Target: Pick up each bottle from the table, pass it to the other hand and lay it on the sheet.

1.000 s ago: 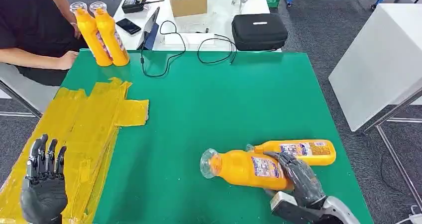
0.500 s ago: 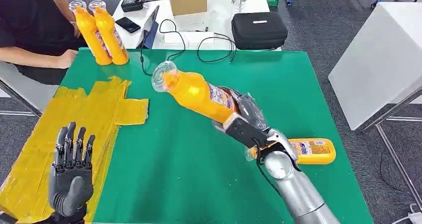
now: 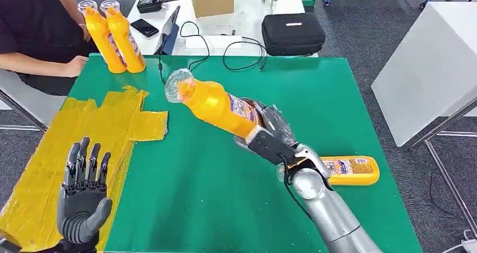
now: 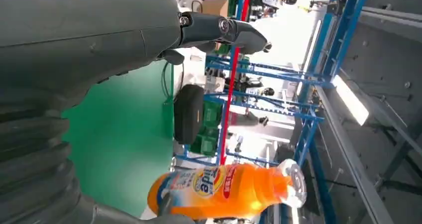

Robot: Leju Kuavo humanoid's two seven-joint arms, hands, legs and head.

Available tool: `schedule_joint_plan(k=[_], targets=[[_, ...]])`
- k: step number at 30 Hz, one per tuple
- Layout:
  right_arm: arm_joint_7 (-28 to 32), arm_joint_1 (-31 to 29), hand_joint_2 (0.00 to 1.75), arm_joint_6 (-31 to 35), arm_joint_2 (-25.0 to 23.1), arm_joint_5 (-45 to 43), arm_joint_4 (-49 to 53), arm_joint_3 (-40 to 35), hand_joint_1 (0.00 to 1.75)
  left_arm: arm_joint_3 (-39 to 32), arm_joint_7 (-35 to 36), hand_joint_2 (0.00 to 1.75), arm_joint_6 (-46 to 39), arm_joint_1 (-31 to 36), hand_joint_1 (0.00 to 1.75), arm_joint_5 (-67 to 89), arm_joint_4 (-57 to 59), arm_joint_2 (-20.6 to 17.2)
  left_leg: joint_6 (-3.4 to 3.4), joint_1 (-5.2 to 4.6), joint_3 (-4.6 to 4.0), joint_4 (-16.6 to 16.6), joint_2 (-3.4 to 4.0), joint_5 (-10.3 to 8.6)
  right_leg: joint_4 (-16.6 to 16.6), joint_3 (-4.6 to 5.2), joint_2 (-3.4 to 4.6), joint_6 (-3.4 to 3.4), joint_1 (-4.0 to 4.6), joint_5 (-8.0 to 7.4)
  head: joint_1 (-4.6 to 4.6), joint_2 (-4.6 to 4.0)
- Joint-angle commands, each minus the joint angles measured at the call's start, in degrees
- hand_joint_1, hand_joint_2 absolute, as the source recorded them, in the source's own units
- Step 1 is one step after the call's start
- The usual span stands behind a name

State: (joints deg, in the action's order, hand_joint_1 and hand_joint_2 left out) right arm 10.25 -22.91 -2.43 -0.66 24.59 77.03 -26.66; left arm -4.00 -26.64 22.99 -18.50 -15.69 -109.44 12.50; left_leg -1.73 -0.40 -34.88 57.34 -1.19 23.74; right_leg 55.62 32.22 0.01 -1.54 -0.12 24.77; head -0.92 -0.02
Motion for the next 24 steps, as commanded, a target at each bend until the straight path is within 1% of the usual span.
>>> schedule_joint_plan(k=[1,4,9,10,11,13,14,15,17,18,19,20,21,22,23,24], targets=[[-1.4,-6.83,1.75,0.7,-5.34,0.01,-7.35,-2.42,1.75,1.53,0.87,1.75,-0.22,2.81,0.0,-0.61,4.46,-1.5,0.15,0.02,0.17,-0.01,0.31,0.05,0.01,-0.08,0.21,0.04,0.02,0.0,0.0,0.0],[-1.29,-6.67,1.75,0.61,-5.04,-0.03,-7.48,-2.41,1.75,1.51,0.88,1.75,-0.19,2.75,0.0,-0.62,4.44,-1.58,0.09,0.05,0.13,-0.04,0.08,0.01,-0.04,-0.09,0.04,0.01,0.02,0.01,0.0,0.0],[-1.29,-6.64,1.75,0.6,-4.92,-0.03,-7.51,-2.37,1.75,1.51,0.87,1.75,-0.18,2.71,0.0,-0.62,4.42,-1.6,0.14,0.06,0.19,0.0,0.18,0.06,-0.03,-0.17,0.1,0.0,0.05,0.04,0.0,0.0],[-1.29,-6.64,1.75,0.6,-4.92,-0.03,-7.51,-2.37,1.75,1.51,0.87,1.75,-0.18,2.71,0.0,-0.62,4.42,-1.6,0.09,0.02,0.07,-0.02,0.08,0.0,-0.03,-0.06,0.04,0.0,0.01,0.01,-0.02,0.0],[-1.43,-7.1,1.75,0.6,-5.56,-0.01,-7.93,-2.59,1.75,1.71,0.93,1.75,-0.03,2.88,0.0,-0.72,4.51,-1.66,0.11,0.02,0.08,-0.02,0.1,0.01,-0.02,-0.08,0.05,0.0,0.01,0.01,-0.02,0.0],[-1.45,-9.12,1.75,-0.13,-8.78,0.01,-11.16,-4.48,1.75,2.11,1.24,1.75,-0.32,3.99,0.0,-1.1,5.23,-1.66,0.16,0.04,0.13,0.01,0.2,0.05,0.0,-0.12,0.12,0.02,0.03,0.03,-0.02,0.0],[-1.6,-9.81,1.75,-0.28,-10.78,0.23,-12.85,-6.15,1.75,2.19,1.29,1.75,-0.64,4.32,0.0,-1.08,5.42,-1.68,0.13,-0.01,0.07,0.0,0.21,0.02,0.03,-0.02,0.16,0.02,-0.01,0.01,0.0,0.0],[-1.78,-10.17,1.75,-0.55,-12.4,0.45,-14.23,-7.6,1.75,2.12,1.31,1.75,-0.89,4.5,0.0,-1.11,5.44,-1.63,0.19,0.01,0.11,0.03,0.38,0.06,0.07,-0.01,0.31,0.05,0.01,0.0,-0.02,0.0],[-2.02,-10.36,1.75,-0.97,-15.19,1.04,-16.61,-10.72,1.75,1.81,1.37,1.75,-1.28,4.44,0.0,-1.22,5.32,-1.59,0.13,-0.01,0.06,-0.04,0.35,0.02,0.02,0.04,0.3,0.05,-0.02,-0.03,-0.02,0.0],[-2.07,-10.49,1.75,-1.05,-16.73,1.22,-18.35,-12.89,1.75,1.48,1.37,1.75,-1.37,4.22,0.0,-1.48,5.13,-1.59,0.19,0.02,0.16,-0.04,0.48,0.06,0.02,-0.02,0.4,0.08,0.02,-0.02,0.0,0.0],[-1.72,-10.99,1.75,-0.68,-17.69,0.97,-20.19,-14.93,1.75,1.19,1.4,1.75,-1.17,4.02,0.0,-1.77,4.97,-1.55,0.15,0.03,0.15,-0.05,0.39,0.05,0.0,-0.01,0.32,0.07,0.03,-0.02,-0.02,0.0],[-1.78,-10.8,1.75,-0.39,-18.5,0.89,-20.97,-16.04,1.75,0.98,1.42,1.75,-1.03,3.86,0.0,-1.88,4.86,-1.55,0.21,0.08,0.25,-0.06,0.52,0.1,0.0,-0.06,0.42,0.1,0.05,0.0,0.0,0.0],[-1.86,-10.82,1.75,0.01,-19.22,0.81,-21.99,-17.53,1.75,0.82,1.43,1.75,-0.96,3.74,0.0,-2.0,4.73,-1.48,0.15,0.09,0.17,-0.08,0.4,0.05,-0.01,-0.03,0.29,0.06,0.04,-0.01,-0.02,0.0],[-2.12,-10.9,1.75,0.22,-19.34,-0.49,-22.66,-20.02,1.75,0.65,1.5,1.75,-0.83,3.7,0.0,-2.03,4.68,-1.39,0.23,0.13,0.29,-0.07,0.5,0.11,-0.01,-0.13,0.36,0.09,0.08,0.04,0.0,0.0],[-2.72,-11.13,1.75,0.87,-19.34,-2.1,-23.14,-22.38,1.75,0.57,1.58,1.75,-0.77,3.7,0.0,-2.08,4.67,-1.31,0.14,0.15,0.18,-0.08,0.33,0.05,-0.03,-0.05,0.24,0.05,0.08,0.01,0.0,0.0],[-3.03,-10.85,1.75,-1.0,-19.34,-5.5,-23.82,-29.73,1.75,0.17,1.22,1.75,-1.18,3.48,0.0,-2.17,4.38,-1.13,0.19,0.19,0.28,-0.07,0.4,0.11,-0.02,-0.14,0.29,0.07,0.11,0.06,0.0,0.0]])
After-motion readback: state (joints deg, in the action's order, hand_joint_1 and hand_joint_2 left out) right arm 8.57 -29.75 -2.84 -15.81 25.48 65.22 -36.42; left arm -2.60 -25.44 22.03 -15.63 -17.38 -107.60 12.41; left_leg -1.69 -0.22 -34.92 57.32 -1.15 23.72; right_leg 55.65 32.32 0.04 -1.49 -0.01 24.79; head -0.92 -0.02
